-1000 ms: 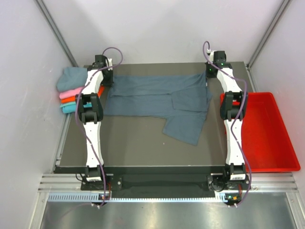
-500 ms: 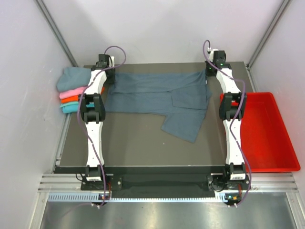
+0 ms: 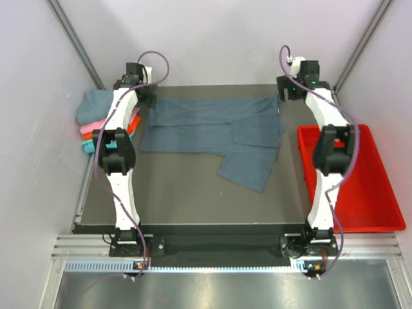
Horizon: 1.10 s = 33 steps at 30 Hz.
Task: Fold and stack the t-shirts
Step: Fold the tshirt
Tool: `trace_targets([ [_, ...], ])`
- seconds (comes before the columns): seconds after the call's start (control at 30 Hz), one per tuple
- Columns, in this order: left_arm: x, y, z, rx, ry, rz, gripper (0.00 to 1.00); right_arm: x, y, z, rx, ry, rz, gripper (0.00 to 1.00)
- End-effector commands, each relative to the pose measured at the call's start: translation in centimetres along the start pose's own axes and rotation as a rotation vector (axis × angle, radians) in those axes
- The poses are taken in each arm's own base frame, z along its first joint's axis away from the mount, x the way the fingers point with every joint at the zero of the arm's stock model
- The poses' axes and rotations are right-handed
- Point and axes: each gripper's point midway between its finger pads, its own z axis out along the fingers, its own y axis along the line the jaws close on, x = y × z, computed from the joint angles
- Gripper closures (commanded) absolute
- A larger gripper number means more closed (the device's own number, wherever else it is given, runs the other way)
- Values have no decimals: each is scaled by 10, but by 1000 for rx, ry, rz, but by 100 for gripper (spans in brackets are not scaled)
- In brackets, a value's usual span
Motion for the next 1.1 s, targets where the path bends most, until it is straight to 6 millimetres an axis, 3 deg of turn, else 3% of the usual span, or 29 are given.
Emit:
trace_targets([
  [0.0, -12, 14, -71, -43, -61, 40, 30, -50, 30, -93, -65, -207, -221, 10],
  [0.03, 17, 11, -62, -35, 9, 40, 30, -31, 41, -100, -104, -163, -269, 12],
  [0.1, 34, 4, -74, 0, 37, 33, 32, 4, 75, -120, -226, -112, -397, 14],
  [0.13, 59, 0, -71, 13, 95, 29, 33, 30, 86, -129, -282, -45, -448, 17],
  [0.17, 67, -1, -72, 19, 107, 19, 33, 52, 108, -141, -362, -7, -490, 20],
  [0.23, 83, -7, -82, 41, 130, 7, 34, 88, 128, -156, -469, 73, -593, 30],
  [0.27, 87, -7, -86, 42, 133, 3, 34, 124, 149, -174, -570, 152, -638, 33],
  [0.33, 93, -5, -96, 31, 128, 5, 34, 153, 158, -186, -622, 176, -742, 38],
  [0.37, 95, -3, -99, 27, 125, 6, 34, 176, 165, -195, -633, 176, -788, 38],
  [0.47, 102, 0, -106, 19, 126, -1, 35, 214, 172, -216, -671, 170, -922, 42],
  [0.57, 110, 3, -109, 18, 136, -11, 35, 243, 180, -237, -710, 165, -1042, 45],
  [0.77, 122, 6, -112, 16, 140, -53, 36, 272, 201, -266, -764, 110, -1191, 47],
  [1.07, 110, 12, -117, 0, 107, -67, 36, 286, 224, -262, -794, 98, -1225, 50],
])
